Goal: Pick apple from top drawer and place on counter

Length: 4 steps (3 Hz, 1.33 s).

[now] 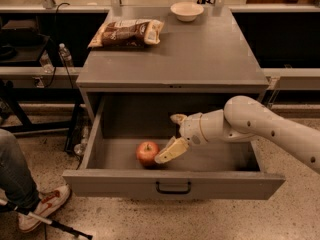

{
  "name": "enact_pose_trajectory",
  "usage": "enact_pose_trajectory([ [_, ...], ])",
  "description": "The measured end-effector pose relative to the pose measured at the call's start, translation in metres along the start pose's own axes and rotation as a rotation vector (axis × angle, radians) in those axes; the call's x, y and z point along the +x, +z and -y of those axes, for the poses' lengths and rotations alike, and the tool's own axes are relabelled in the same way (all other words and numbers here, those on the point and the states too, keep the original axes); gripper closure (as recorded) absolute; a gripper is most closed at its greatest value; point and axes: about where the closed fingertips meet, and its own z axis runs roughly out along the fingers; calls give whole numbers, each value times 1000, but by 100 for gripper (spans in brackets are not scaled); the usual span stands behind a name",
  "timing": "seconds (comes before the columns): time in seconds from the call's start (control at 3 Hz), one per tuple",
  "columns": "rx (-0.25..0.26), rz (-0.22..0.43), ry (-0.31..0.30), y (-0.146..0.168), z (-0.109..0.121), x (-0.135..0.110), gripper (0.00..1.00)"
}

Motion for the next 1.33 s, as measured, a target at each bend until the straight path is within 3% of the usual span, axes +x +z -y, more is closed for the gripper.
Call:
enact_pose_trajectory([
  [0.33,13,14,5,12,0,4,0],
  [1.33,-49,35,-11,45,-19,4,0],
])
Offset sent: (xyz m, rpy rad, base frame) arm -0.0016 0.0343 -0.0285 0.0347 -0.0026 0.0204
